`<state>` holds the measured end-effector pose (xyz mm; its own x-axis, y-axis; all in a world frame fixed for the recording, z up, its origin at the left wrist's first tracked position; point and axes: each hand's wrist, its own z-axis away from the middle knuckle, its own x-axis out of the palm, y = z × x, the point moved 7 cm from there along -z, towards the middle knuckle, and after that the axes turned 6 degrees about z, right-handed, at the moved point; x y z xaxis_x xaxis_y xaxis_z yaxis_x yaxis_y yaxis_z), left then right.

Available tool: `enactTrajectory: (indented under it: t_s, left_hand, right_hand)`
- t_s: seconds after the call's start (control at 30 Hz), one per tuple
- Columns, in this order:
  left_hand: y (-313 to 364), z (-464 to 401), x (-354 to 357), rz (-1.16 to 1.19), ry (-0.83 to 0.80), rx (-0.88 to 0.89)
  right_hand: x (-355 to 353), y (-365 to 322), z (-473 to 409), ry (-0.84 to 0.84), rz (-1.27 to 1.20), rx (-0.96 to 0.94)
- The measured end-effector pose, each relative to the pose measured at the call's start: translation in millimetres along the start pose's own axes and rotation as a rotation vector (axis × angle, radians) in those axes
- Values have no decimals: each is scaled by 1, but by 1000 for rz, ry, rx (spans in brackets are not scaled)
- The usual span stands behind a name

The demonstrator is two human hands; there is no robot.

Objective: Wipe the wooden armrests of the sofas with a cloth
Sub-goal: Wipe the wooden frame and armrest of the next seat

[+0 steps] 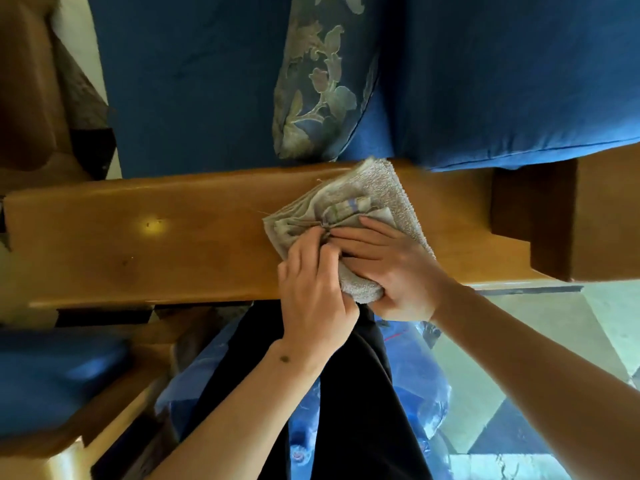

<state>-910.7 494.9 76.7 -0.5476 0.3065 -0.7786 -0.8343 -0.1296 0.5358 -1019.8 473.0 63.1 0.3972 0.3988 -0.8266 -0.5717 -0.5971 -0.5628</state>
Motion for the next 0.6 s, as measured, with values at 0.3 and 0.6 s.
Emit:
enactTrajectory:
  t_s: [0.3,0.6]
  left_hand:
    - [81,-32,32,73,-120,302]
    - [-100,1,-88,141,256,-101]
  right_hand:
    - [-16,38,78,340,149,466]
    - [43,-51,-2,642,56,1213]
